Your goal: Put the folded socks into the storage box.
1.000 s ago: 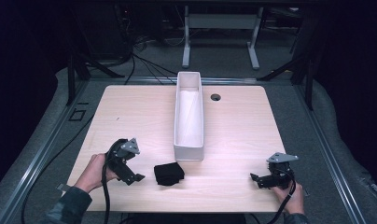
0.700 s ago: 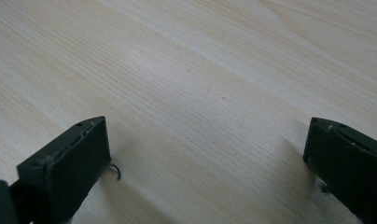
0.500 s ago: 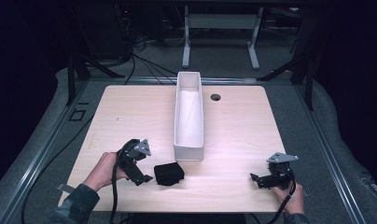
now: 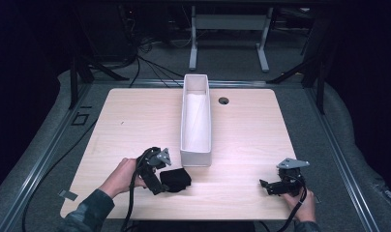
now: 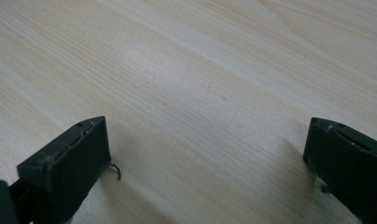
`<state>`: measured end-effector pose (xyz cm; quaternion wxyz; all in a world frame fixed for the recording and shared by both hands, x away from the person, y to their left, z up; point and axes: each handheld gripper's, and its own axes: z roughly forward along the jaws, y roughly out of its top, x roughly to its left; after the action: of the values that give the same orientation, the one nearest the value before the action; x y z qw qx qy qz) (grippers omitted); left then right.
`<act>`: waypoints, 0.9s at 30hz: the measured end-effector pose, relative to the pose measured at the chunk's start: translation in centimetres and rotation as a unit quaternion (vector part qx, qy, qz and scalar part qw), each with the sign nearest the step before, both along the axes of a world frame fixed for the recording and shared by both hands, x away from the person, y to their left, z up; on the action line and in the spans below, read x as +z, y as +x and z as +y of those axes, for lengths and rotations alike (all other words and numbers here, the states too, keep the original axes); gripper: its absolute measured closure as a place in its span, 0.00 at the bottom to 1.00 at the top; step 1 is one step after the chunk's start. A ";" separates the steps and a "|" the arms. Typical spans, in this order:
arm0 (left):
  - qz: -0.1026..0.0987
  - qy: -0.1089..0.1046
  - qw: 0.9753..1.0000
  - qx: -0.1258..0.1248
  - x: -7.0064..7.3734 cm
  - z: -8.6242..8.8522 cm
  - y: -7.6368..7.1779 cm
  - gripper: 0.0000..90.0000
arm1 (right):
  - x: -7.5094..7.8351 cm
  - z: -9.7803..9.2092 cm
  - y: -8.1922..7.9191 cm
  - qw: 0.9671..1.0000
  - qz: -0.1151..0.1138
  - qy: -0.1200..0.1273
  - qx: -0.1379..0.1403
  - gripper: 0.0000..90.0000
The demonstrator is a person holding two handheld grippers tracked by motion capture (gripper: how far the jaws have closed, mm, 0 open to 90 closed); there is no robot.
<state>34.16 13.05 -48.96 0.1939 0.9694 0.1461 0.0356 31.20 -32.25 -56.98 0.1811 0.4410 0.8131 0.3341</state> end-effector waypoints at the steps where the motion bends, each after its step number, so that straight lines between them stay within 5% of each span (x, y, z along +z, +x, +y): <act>1: 0.002 0.003 1.000 0.003 -0.1 -0.3 0.0 0.00 | 0.0 0.0 0.0 1.000 0.000 0.000 0.000 0.00; 5: 0.005 0.015 1.000 0.001 -0.5 -1.2 -0.1 0.01 | 0.0 0.0 0.0 1.000 0.000 0.000 -0.001 0.00; 20: -0.002 0.039 0.999 -0.026 -2.0 -3.1 -0.4 0.49 | 0.0 0.0 0.0 1.000 0.000 0.000 -0.001 0.00; 27: 0.010 0.053 0.998 -0.028 -2.3 -3.0 0.1 0.65 | 0.0 0.0 0.0 1.000 -0.002 0.000 -0.002 0.00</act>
<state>34.27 10.05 -51.27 0.1413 0.9824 0.1185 0.0285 31.17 -32.23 -57.00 0.1837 0.4422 0.8118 0.3342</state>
